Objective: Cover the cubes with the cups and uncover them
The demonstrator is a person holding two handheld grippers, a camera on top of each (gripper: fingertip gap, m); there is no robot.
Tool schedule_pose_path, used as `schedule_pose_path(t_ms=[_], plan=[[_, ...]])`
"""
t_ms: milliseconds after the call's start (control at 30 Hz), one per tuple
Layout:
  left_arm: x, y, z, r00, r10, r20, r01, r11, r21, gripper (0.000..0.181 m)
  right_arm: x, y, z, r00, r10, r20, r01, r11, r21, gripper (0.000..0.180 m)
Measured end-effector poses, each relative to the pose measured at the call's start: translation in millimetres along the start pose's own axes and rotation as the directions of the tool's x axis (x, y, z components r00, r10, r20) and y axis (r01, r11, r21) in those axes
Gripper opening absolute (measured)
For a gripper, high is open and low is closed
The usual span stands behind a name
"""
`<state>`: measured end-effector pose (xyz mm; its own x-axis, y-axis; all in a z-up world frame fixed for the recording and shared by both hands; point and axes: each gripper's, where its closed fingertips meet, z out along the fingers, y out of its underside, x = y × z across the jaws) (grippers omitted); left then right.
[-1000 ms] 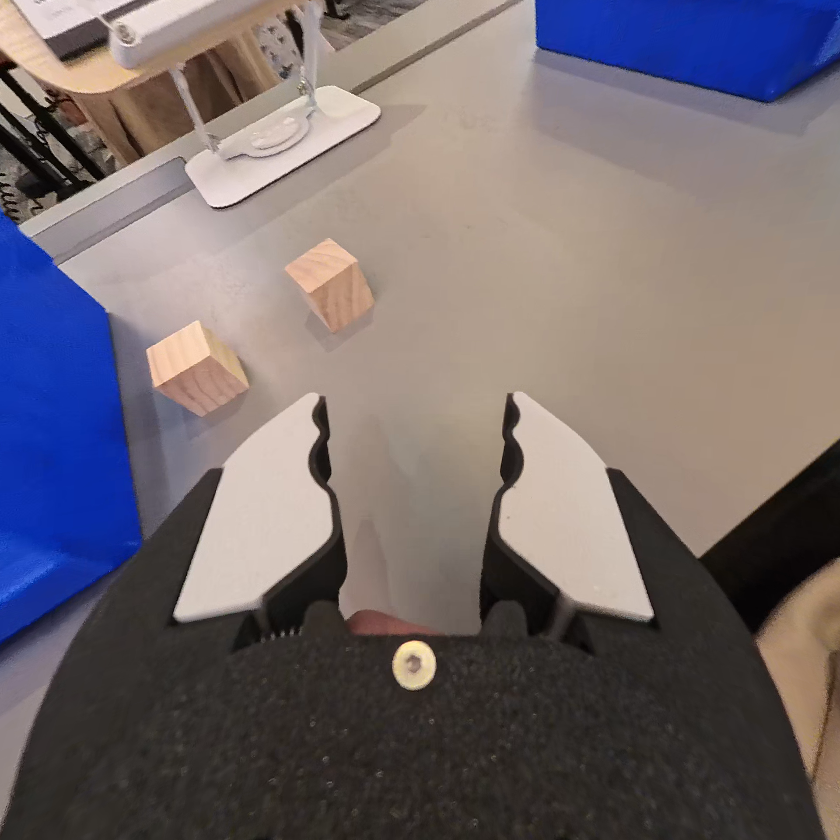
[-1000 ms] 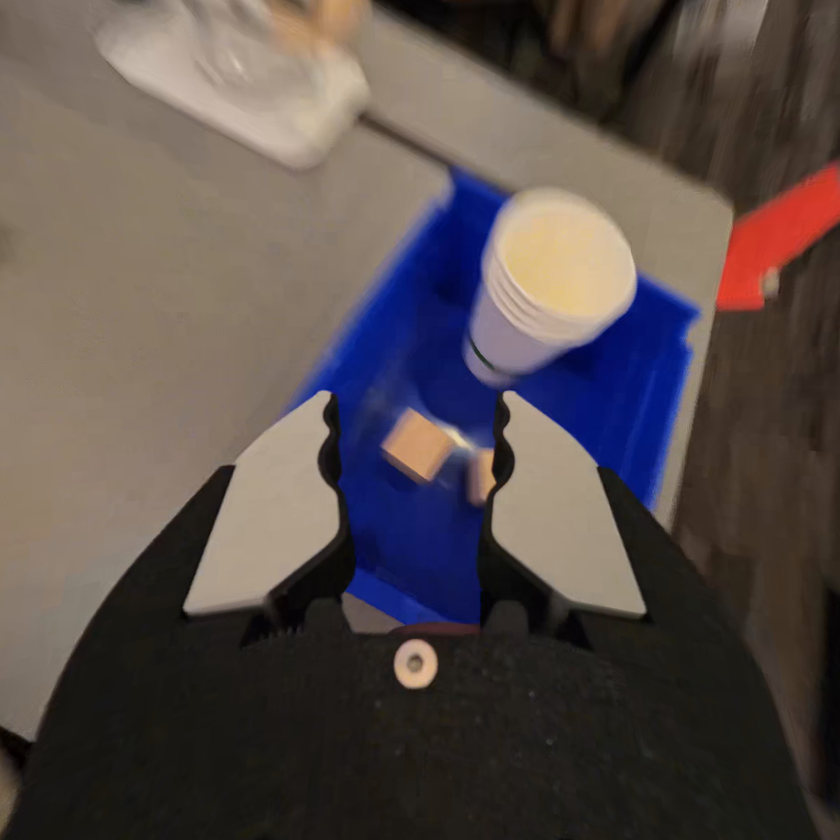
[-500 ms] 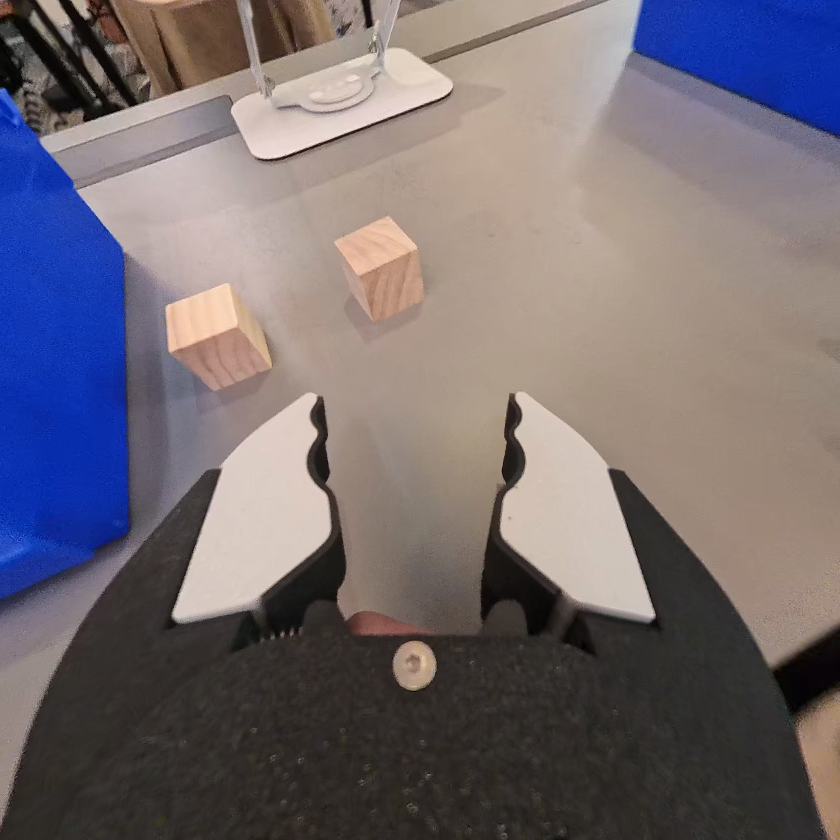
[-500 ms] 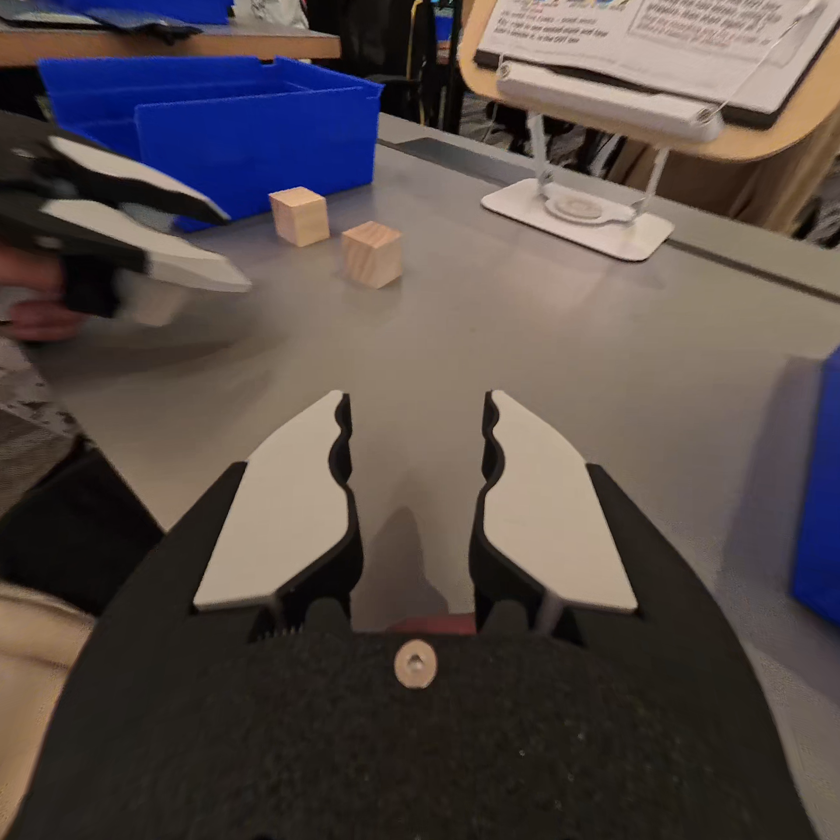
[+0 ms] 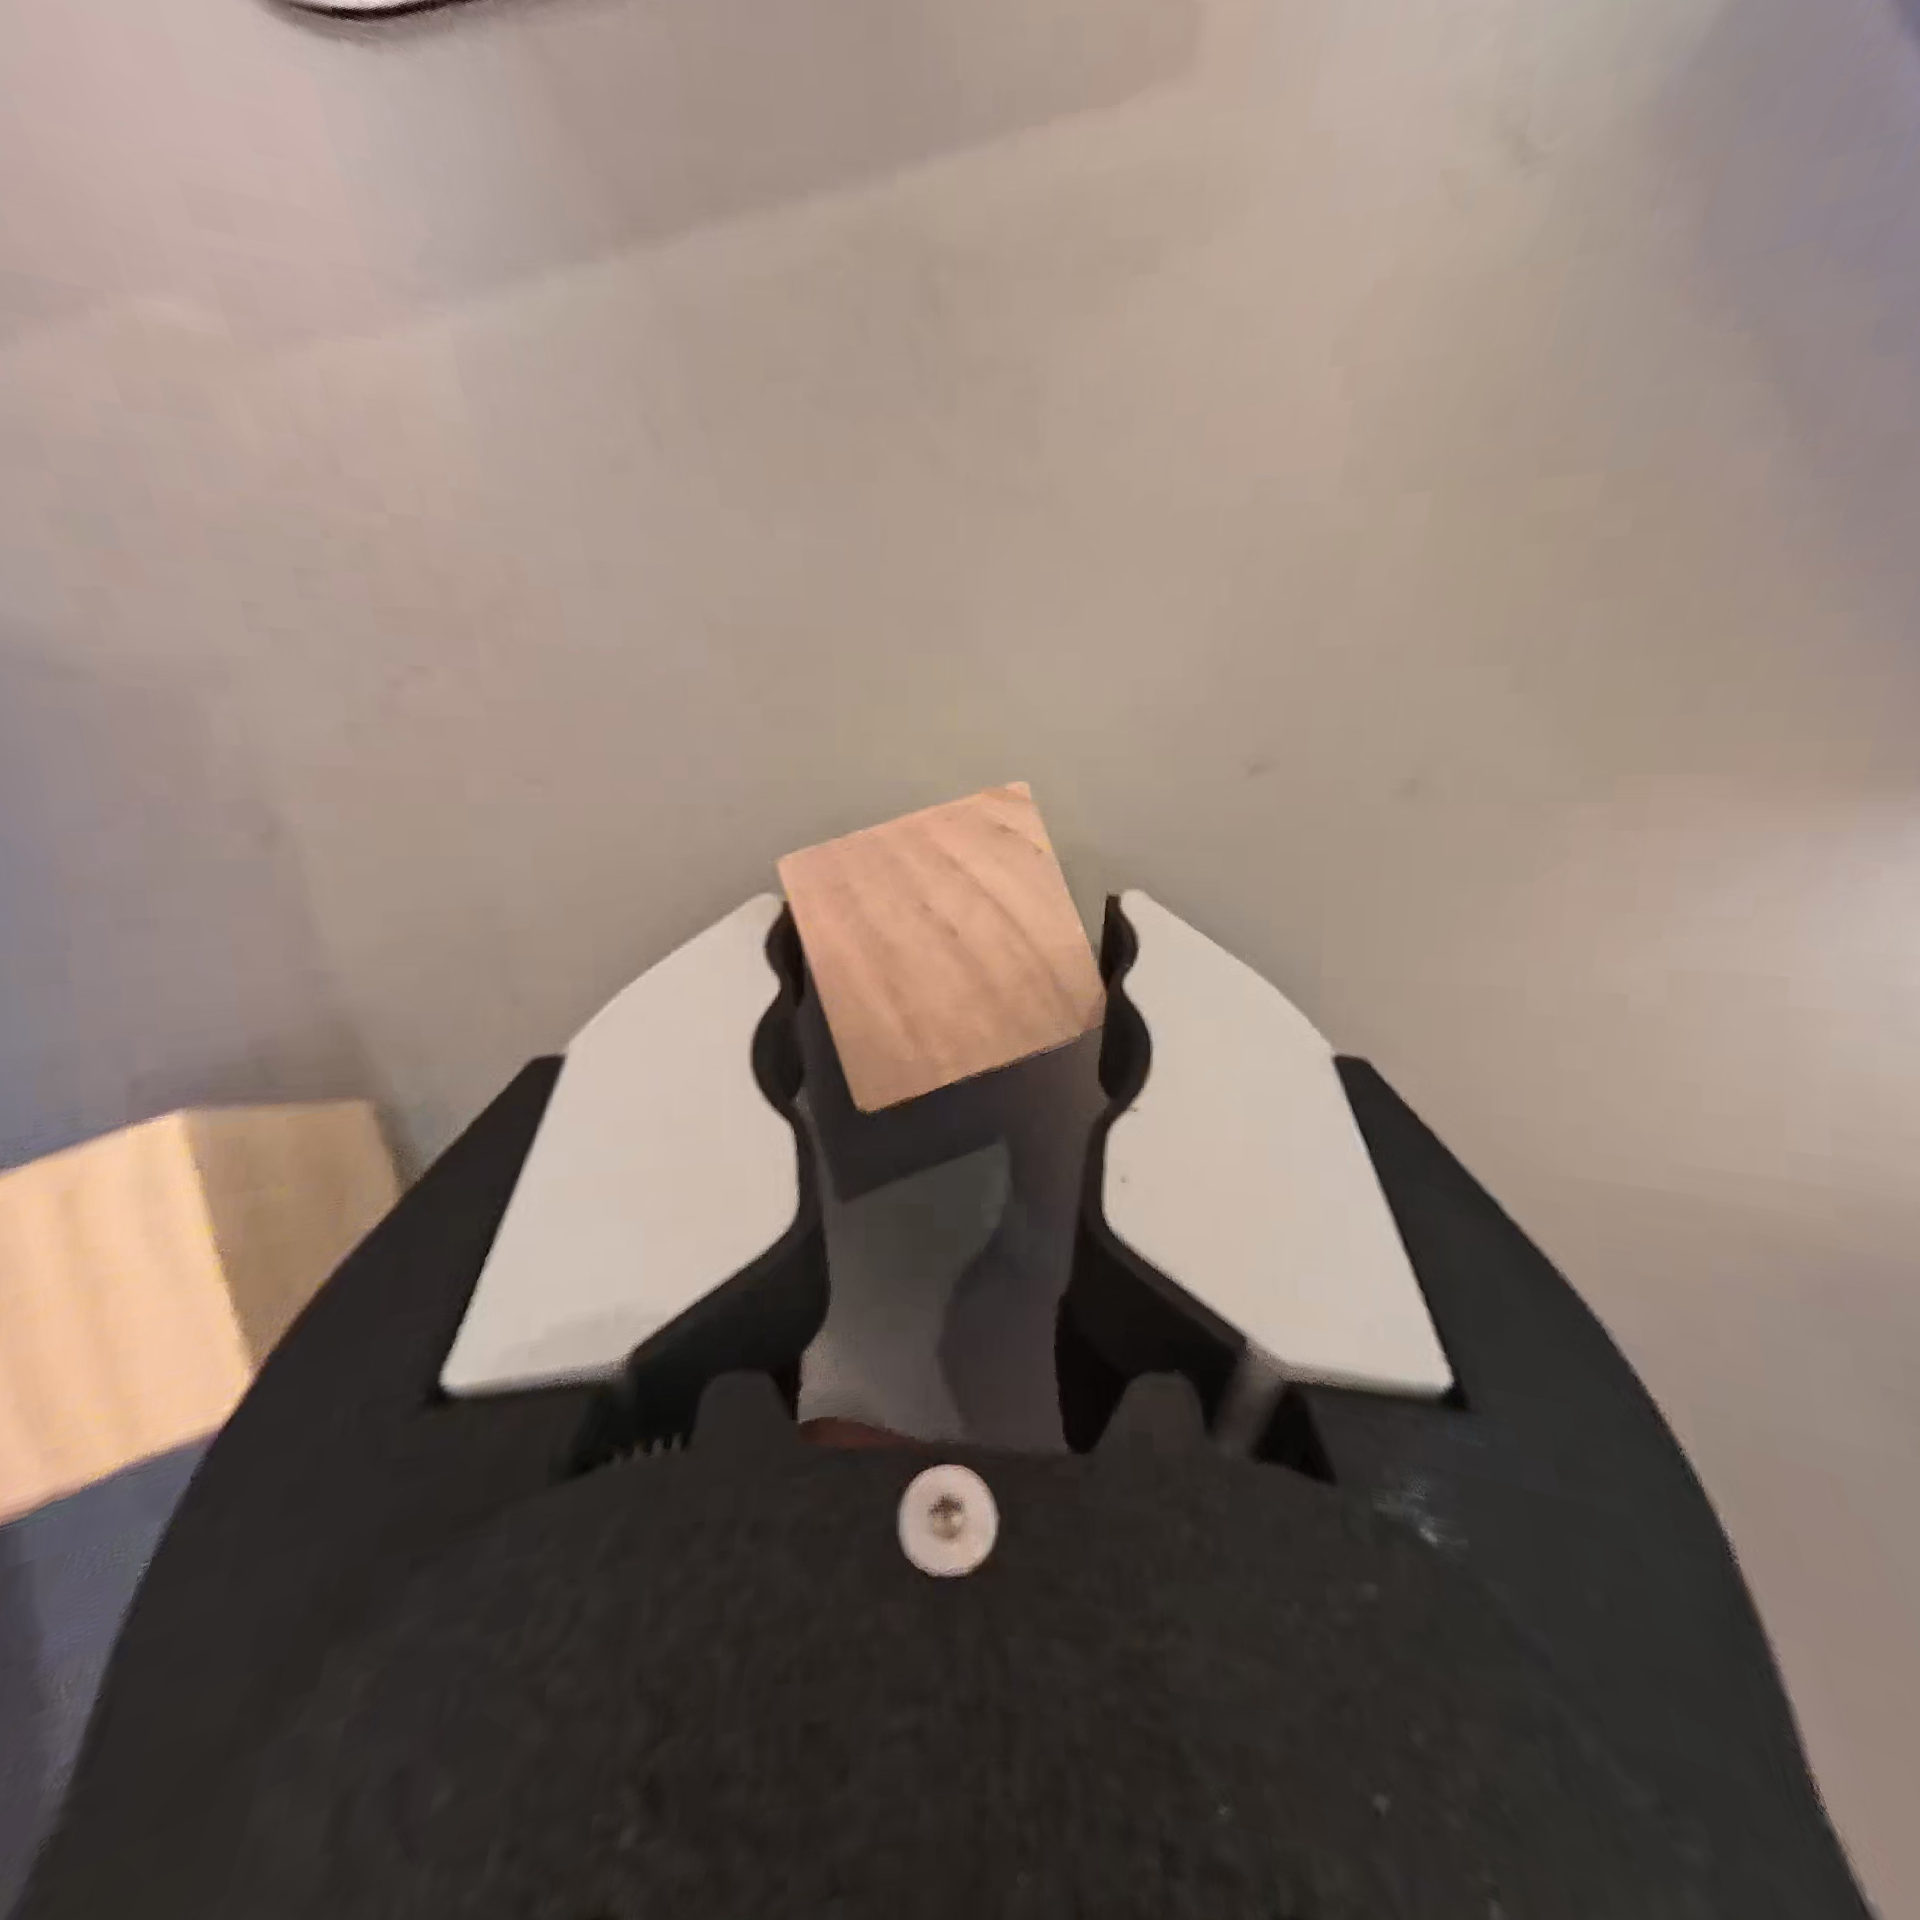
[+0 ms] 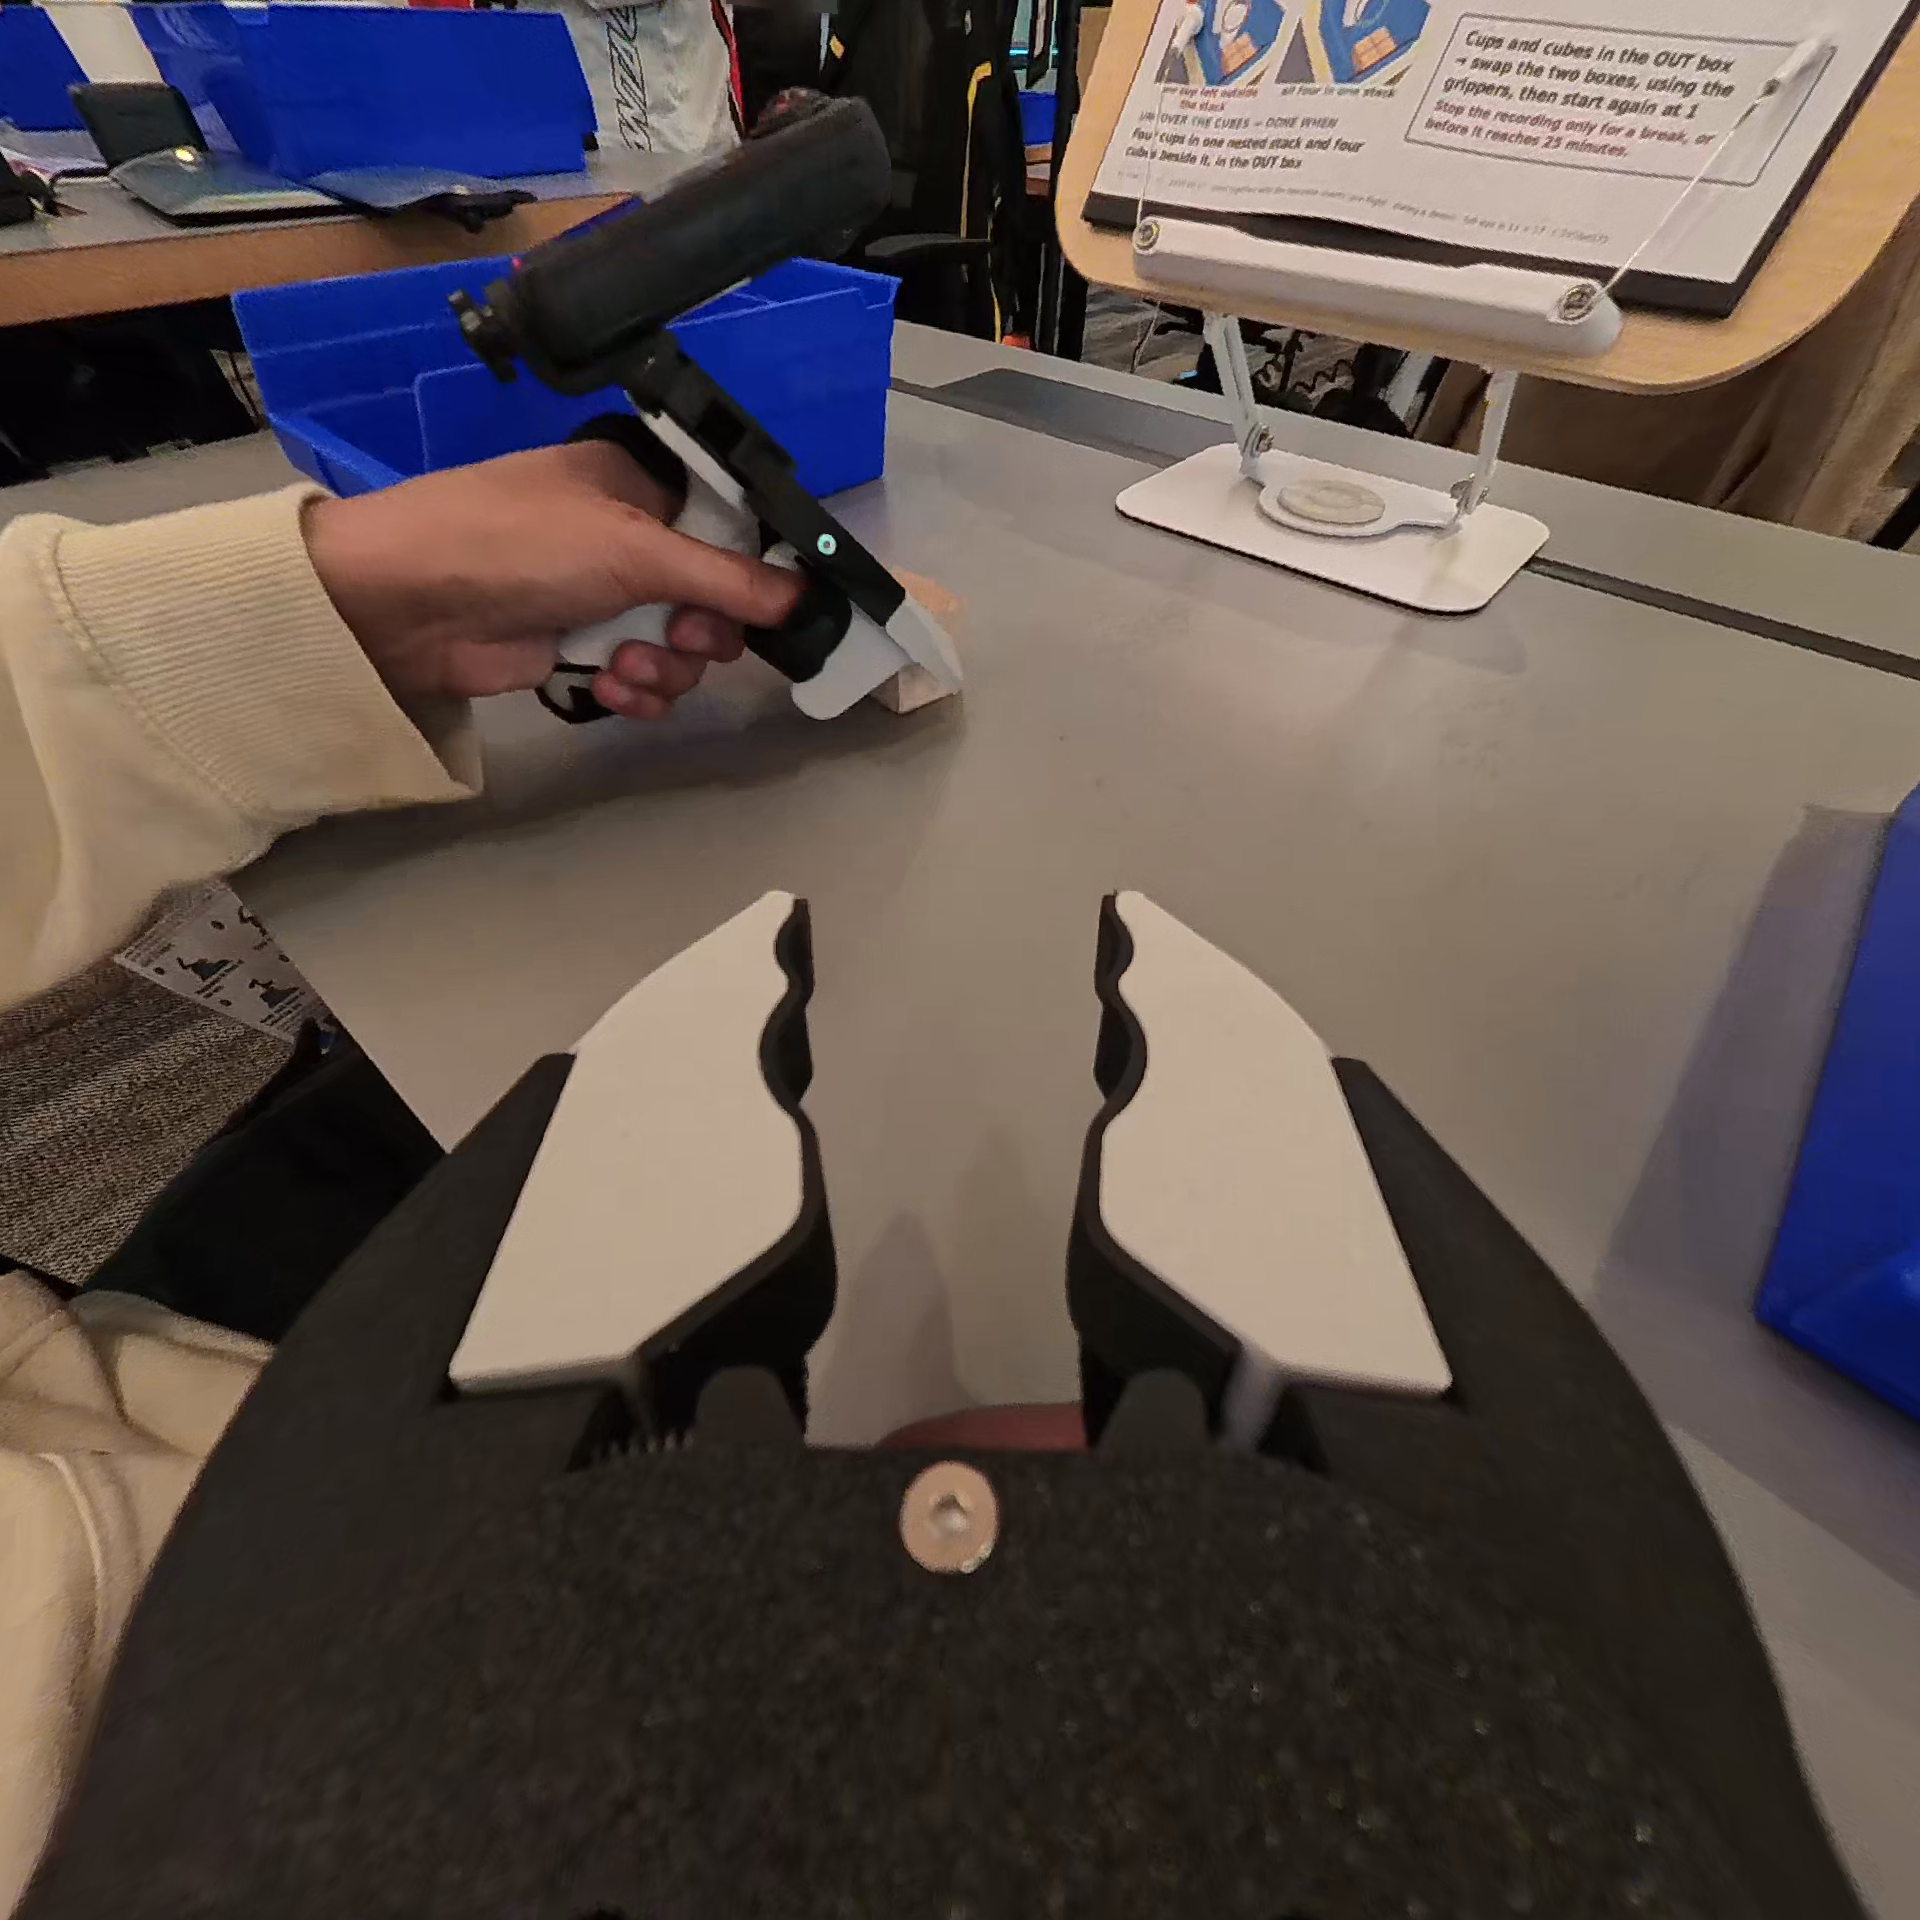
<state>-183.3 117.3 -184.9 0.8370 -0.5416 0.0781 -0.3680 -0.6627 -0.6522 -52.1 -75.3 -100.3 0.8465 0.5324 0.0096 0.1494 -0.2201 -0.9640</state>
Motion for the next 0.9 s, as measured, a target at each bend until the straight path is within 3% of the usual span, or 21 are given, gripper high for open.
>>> schedule_pose_path(t_ms=[100, 167, 267, 333, 400, 467, 533, 567, 667, 800, 900], plan=[[46.3, -7.2, -4.9, 0.958, 0.182, -0.222, -0.181, 0.983, 0.025, 0.054, 9.3, -5.7, -6.3, 1.0, -0.01, -0.022, 0.01, 1.0, 0.011, 0.051], [77.6, -2.8, -10.2, 0.877, 0.347, -0.331, -0.352, 0.935, 0.048, 0.054, 18.6, -9.5, -11.0, 0.999, -0.022, -0.046, 0.023, 1.0, 0.01, 0.05], [131.9, 19.5, -26.4, 0.641, 0.545, -0.541, -0.572, 0.809, 0.137, 0.054, 31.7, -15.2, -17.8, 0.998, -0.008, -0.067, 0.009, 1.0, 0.017, 0.05], [154.1, 40.7, -32.5, 0.472, 0.64, -0.606, -0.696, 0.693, 0.189, 0.054, 37.4, -15.7, -19.6, 0.998, 0.009, -0.066, -0.007, 1.0, 0.018, 0.05], [163.4, 57.7, -29.8, 0.368, 0.689, -0.624, -0.781, 0.593, 0.195, 0.054, 41.7, -11.2, -18.2, 0.998, 0.012, -0.069, -0.012, 1.0, 0.001, 0.05], [170.3, 60.2, -29.1, 0.317, 0.714, -0.625, -0.797, 0.557, 0.233, 0.054, 43.2, -3.9, -14.7, 0.998, 0.018, -0.065, -0.02, 1.0, -0.024, 0.05], [168.1, 58.4, -28.2, 0.332, 0.711, -0.62, -0.795, 0.565, 0.222, 0.058, 39.5, 3.3, -11.3, 0.999, 0.022, -0.04, -0.024, 0.998, -0.051, 0.051], [165.1, 55.9, -29.4, 0.353, 0.713, -0.606, -0.788, 0.576, 0.218, 0.073, 36.5, 6.4, -10.2, 1.0, 0.012, -0.025, -0.014, 0.998, -0.062, 0.051], [151.5, 52.8, -50.6, 0.432, 0.714, -0.55, -0.734, 0.634, 0.246, 0.085, 23.6, 15.5, -9.0, 0.996, -0.077, 0.039, 0.08, 0.991, -0.108, 0.052], [122.1, 64.7, -82.5, 0.671, 0.617, -0.411, -0.547, 0.786, 0.286, 0.087, 6.9, 30.3, -7.7, 0.952, -0.224, 0.211, 0.272, 0.932, -0.238, 0.061], [97.3, 82.3, -99.0, 0.843, 0.439, -0.313, -0.354, 0.889, 0.291, 0.085, 2.1, 30.0, 2.6, 0.856, -0.354, 0.376, 0.48, 0.815, -0.326, 0.065]])
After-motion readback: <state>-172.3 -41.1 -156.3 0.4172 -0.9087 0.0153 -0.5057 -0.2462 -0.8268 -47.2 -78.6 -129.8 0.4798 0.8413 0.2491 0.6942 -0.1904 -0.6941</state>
